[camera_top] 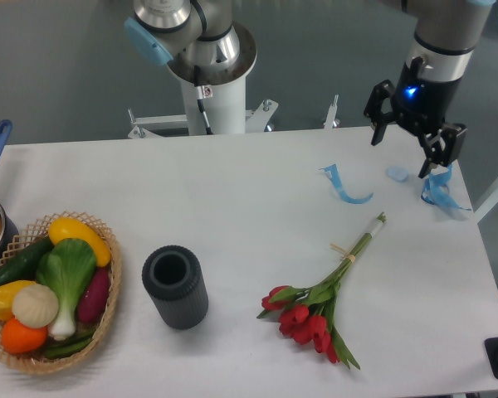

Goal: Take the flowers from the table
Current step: 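Move the open gripper down toward the stems of the red tulip bouquet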

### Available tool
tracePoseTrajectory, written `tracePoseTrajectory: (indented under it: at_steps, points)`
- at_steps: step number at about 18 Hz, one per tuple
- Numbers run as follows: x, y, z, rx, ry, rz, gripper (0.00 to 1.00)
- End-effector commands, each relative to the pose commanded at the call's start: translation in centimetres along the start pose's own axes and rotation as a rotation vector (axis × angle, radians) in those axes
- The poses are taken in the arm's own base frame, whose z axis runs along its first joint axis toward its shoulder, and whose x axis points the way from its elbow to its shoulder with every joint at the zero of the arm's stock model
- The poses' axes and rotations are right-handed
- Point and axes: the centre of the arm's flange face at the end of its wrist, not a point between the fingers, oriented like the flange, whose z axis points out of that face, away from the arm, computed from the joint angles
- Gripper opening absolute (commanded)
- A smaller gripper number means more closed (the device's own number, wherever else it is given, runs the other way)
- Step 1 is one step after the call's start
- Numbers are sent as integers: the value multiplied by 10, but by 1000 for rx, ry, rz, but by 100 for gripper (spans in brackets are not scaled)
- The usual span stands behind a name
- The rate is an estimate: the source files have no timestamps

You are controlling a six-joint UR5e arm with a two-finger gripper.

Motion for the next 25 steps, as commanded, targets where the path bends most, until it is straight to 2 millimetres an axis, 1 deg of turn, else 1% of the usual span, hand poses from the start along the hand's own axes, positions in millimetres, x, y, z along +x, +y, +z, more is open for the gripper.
tracePoseTrajectory:
  at_steps: [4, 5, 7, 9, 10, 12, 13, 14, 15, 17, 19, 22, 25]
  points:
    - [4, 2, 9, 3, 2, -19, 100]
    - [9, 1, 17, 5, 16, -57, 100]
    - [12, 2, 27, 6, 26, -76, 100]
    - [17, 0, 55, 11, 77, -78, 100]
    - [15, 0, 65, 11, 93, -83, 100]
    - [11, -3, 75, 5, 94, -164, 100]
    - [6, -13, 86, 5, 72, -184, 100]
    - [5, -26, 97, 8, 72, -165, 100]
    - [6, -32, 118, 10, 91, -155, 100]
    - [0, -35, 141, 12, 91, -164, 100]
    - [-2, -45, 161, 12, 103, -178, 100]
    - [0, -47, 191, 14, 153, -177, 100]
    - [-7, -47, 216, 12, 182, -176, 100]
